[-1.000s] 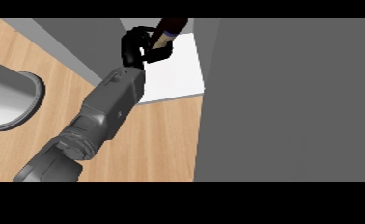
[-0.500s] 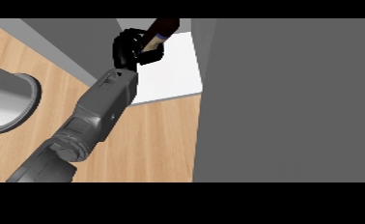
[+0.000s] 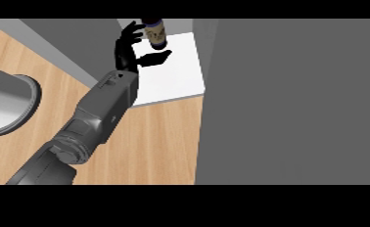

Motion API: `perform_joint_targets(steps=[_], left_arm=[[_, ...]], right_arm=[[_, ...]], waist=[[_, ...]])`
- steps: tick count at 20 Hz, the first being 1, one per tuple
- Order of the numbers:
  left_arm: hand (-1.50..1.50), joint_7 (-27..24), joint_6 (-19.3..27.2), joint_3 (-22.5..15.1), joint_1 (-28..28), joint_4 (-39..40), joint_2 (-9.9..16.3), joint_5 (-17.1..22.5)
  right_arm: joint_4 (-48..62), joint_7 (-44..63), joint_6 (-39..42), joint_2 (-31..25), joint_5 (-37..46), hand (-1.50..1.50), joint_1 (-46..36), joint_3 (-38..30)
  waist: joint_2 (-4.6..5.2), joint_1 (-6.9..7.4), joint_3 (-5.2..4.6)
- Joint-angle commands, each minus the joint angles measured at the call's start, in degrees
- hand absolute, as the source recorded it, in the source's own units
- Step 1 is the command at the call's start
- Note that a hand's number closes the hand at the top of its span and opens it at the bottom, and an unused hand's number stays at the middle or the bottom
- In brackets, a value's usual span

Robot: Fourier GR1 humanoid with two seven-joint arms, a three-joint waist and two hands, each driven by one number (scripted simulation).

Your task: Pick up the wine, place it into the cabinet and close the cabinet

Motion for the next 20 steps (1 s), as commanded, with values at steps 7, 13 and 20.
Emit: perform_joint_targets(steps=[7,13,20], left_arm=[[-1.5,-1.37,-2.8,-0.94,1.79,0.96,4.06,-1.26],[-1.5,-1.82,-12.18,-3.55,0.29,0.05,4.71,-3.9],[-1.5,-8.47,-27.38,1.6,0.76,-7.64,2.64,1.04]], right_arm=[[-1.83,1.1,0.18,-0.79,-0.75,-1.5,-0.21,-0.14],[-1.36,0.73,-0.79,0.13,-0.98,-1.5,-1.13,-0.09],[-3.13,2.32,-1.26,-0.62,-1.17,-1.5,2.0,-1.31]], waist=[[-0.29,0.83,-0.17],[-0.99,2.36,-0.09],[-2.31,4.41,-0.02]])
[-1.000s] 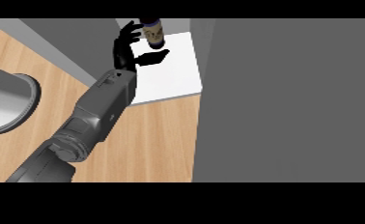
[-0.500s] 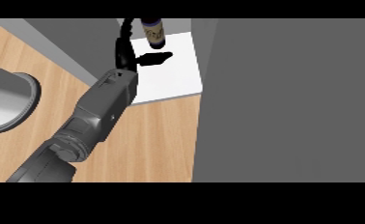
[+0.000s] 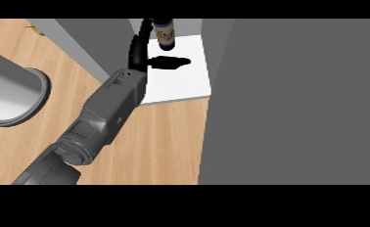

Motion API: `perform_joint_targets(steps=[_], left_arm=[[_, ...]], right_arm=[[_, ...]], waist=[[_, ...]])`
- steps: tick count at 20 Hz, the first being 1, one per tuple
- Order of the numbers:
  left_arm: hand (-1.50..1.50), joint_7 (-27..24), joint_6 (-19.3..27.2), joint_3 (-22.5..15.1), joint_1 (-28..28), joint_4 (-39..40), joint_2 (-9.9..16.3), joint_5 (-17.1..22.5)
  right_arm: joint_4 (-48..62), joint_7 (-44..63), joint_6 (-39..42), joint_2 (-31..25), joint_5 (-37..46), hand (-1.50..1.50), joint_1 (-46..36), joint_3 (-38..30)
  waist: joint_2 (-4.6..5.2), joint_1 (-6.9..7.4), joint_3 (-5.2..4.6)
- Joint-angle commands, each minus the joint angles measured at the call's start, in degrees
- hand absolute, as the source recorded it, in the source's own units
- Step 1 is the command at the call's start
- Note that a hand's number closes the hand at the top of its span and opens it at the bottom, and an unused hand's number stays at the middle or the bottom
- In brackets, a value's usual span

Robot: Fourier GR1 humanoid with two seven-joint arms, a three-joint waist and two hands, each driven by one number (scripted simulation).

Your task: Pick up the wine, place it into the cabinet and close the cabinet

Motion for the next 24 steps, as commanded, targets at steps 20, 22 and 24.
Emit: perform_joint_targets(steps=[20,22,24], left_arm=[[-1.5,4.1,-10.82,0.07,7.04,-28.11,-3.52,-1.35],[-1.5,7.19,-10.05,-1.03,7.41,-33.11,-2.5,-2.32],[-1.5,9.88,-8.19,-3.43,11.33,-40.8,-2.77,-3.27]], right_arm=[[-8.67,6.82,-4.64,-4.78,-1.51,-1.5,5.58,-3.37],[-5.19,8.89,-7.0,-5.81,0.1,-1.5,-0.87,-2.57],[-3.86,3.69,-4.53,-4.59,1.92,-1.5,2.98,-1.05]], waist=[[-3.88,8.12,0.73],[-3.76,8.21,0.66],[-3.79,8.86,0.7]])
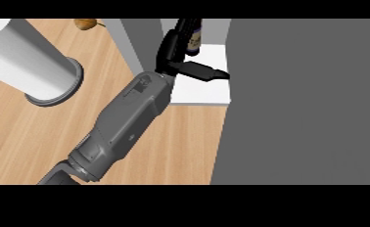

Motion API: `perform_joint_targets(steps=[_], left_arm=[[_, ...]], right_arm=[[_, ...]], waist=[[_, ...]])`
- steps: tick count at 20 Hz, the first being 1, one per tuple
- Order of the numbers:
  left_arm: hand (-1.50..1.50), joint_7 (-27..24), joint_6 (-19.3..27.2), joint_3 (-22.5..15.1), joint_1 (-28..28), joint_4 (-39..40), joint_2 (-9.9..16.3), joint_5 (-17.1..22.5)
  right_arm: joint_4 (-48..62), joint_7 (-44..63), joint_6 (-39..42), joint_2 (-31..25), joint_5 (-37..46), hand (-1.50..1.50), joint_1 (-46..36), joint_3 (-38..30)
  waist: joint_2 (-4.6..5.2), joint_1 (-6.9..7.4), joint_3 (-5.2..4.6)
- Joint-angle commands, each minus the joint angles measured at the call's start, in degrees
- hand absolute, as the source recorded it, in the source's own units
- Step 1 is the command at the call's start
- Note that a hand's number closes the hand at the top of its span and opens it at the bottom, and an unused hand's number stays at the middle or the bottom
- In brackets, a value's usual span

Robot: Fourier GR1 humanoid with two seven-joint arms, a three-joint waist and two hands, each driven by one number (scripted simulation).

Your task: Pick up the wine, place it into the cabinet and close the cabinet

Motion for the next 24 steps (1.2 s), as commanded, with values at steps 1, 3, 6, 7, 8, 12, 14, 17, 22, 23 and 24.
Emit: perform_joint_targets(steps=[1,3,6,7,8,12,14,17,22,23,24], left_arm=[[-1.5,5.48,4.98,-3.85,4.73,-12.61,-1.13,-1.84],[-1.5,6.2,7.97,-5.43,9.22,-18.34,-1.15,-2.58],[-1.5,9.98,16.7,-12.44,13.24,-29.33,-1.17,-0.35],[-1.5,10.77,18.32,-13.32,13.53,-30.63,-1.16,-0.91],[-1.5,14.52,19.76,-11.24,13.26,-34.69,-0.99,-3.0],[-1.5,10.67,26.72,-17.6,21.67,-42.37,-1.11,-2.0],[-1.5,11.04,30.32,-20.89,24.69,-47.65,-1.1,-2.13],[-1.5,8.42,32.45,-24.14,29.59,-51.62,-1.1,-4.02],[1.5,11.95,35.83,-26.88,39.24,-63.99,1.52,-7.88],[1.5,11.92,32.99,-26.09,40.91,-65.94,4.72,-7.4],[1.5,12.63,34.99,-31.62,42.57,-68.46,4.2,-9.4]], right_arm=[[-5.6,1.45,-0.6,-0.12,0.4,-1.5,1.56,1.08],[-4.89,5.94,-2.62,-1.98,-1.89,-1.5,-3.27,-0.6],[-1.89,3.18,-2.01,-1.34,-1.62,-1.5,-3.53,-0.68],[-2.56,-3.53,-0.45,2.31,3.47,-1.5,2.14,4.55],[-6.71,3.36,-2.64,-0.41,1.71,-1.5,0.17,2.51],[-5.25,1.93,-2.69,-0.26,0.74,-1.5,-0.92,2.65],[-4.04,2.74,-3.25,-1.29,0.38,-1.5,-3.06,1.09],[-0.22,1.04,-3.06,-0.72,2.32,-1.5,-4.06,3.6],[-0.81,-1.68,-1.21,-0.92,1.42,-1.5,-0.66,2.78],[-4.4,3.57,-4.59,-1.1,3.35,-1.5,-3.26,4.88],[-4.19,1.44,-3.25,-0.94,3.15,-1.5,-0.68,4.58]], waist=[[-0.22,0.41,0.01],[-0.15,0.18,-0.03],[0.05,-0.35,-0.01],[0.38,-0.35,0.02],[-0.15,-0.01,0.0],[0.33,-0.95,0.0],[0.23,-0.9,-0.01],[0.6,-0.85,-0.03],[0.63,-0.47,0.01],[0.54,-0.68,-0.04],[0.5,-0.64,-0.01]])
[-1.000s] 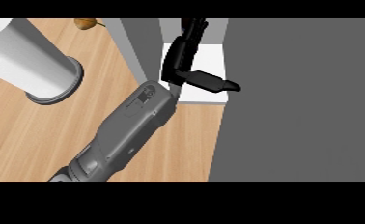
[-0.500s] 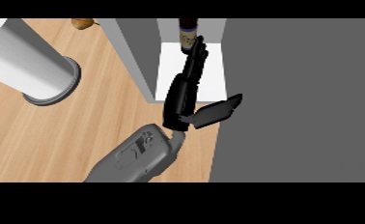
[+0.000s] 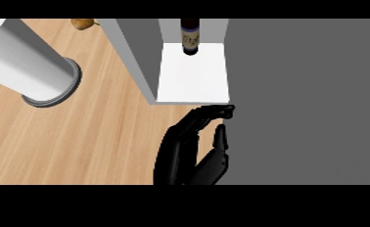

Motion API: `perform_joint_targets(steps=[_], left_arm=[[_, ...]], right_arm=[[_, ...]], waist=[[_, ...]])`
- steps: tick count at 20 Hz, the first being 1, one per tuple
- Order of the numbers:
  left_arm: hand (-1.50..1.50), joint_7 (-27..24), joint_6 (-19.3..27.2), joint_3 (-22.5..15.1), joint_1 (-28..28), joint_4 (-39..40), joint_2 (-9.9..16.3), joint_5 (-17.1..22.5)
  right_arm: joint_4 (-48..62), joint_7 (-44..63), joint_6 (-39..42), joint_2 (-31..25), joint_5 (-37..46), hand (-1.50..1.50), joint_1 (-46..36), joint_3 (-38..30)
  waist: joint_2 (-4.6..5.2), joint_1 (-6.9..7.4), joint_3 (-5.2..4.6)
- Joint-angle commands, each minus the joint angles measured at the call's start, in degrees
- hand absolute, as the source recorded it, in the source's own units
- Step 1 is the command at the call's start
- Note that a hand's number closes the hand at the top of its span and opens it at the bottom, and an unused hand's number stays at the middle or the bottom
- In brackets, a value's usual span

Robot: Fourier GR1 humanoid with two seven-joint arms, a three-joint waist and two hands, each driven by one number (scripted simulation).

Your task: Pick up the wine, place it into the cabinet and close the cabinet

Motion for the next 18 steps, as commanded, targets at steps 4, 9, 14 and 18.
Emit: perform_joint_targets(steps=[4,9,14,18], left_arm=[[1.5,-0.46,-6.27,-3.92,12.64,-14.74,11.57,-0.67],[1.5,-2.27,-10.59,-2.86,18.25,-22.39,19.29,0.5],[1.5,-5.55,-17.94,1.32,24.28,-25.05,26.32,4.9],[1.5,-7.56,-20.24,4.43,28.28,-28.46,30.18,6.8]], right_arm=[[-3.0,0.09,0.48,-0.11,-0.91,-1.5,2.07,-0.16],[-1.47,1.42,2.43,1.15,-3.38,1.5,-1.72,6.88],[-3.29,0.97,2.45,3.88,-4.28,1.5,-2.1,11.63],[-5.22,5.55,1.3,7.31,-7.92,1.5,-1.95,16.5]], waist=[[0.18,-0.12,-0.01],[0.13,0.72,-0.08],[0.2,0.63,-0.14],[-0.24,0.77,-0.18]])
